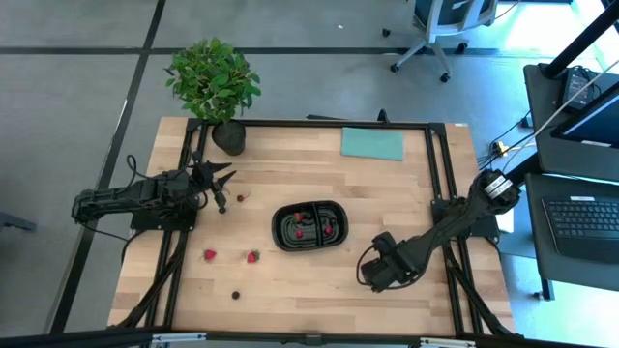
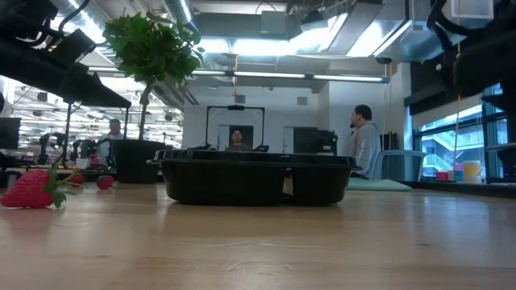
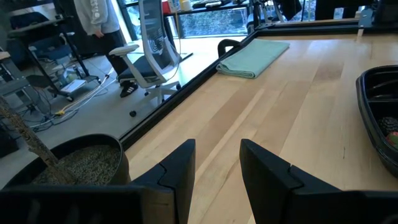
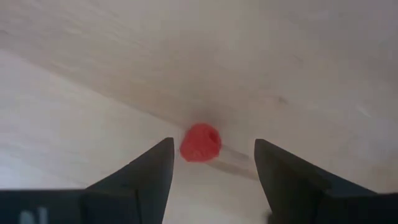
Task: Pick and placing Produce into tupperware
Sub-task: Put the red raspberry into the left section of the black bin
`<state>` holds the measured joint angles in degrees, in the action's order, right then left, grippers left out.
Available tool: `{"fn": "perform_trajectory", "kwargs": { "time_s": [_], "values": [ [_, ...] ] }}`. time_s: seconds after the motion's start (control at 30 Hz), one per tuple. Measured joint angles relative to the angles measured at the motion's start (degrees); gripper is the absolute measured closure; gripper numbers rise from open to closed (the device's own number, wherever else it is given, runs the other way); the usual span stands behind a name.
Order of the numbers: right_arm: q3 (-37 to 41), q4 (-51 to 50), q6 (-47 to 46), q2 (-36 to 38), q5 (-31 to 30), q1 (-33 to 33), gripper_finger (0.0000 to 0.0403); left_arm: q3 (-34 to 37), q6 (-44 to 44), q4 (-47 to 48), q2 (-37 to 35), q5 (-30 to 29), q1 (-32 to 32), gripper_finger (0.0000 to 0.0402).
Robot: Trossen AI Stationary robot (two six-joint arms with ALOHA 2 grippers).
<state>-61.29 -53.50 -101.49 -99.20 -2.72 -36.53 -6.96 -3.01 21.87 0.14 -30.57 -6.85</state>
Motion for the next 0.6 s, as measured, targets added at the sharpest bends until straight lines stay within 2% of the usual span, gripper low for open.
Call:
{"fn": "perform_trajectory", "kwargs": {
  "time_s": [0.33,0.6],
  "values": [
    [0.9,1.7,0.0,-0.1,0.0,0.0,0.0179,0.0,0.0,0.0,0.0,0.0,0.0,0.0282],
    [0.8,5.1,0.1,-3.4,0.0,0.0,0.0179,0.0,0.0,0.0,0.0,0.0,0.0,0.0282]
  ]
}}
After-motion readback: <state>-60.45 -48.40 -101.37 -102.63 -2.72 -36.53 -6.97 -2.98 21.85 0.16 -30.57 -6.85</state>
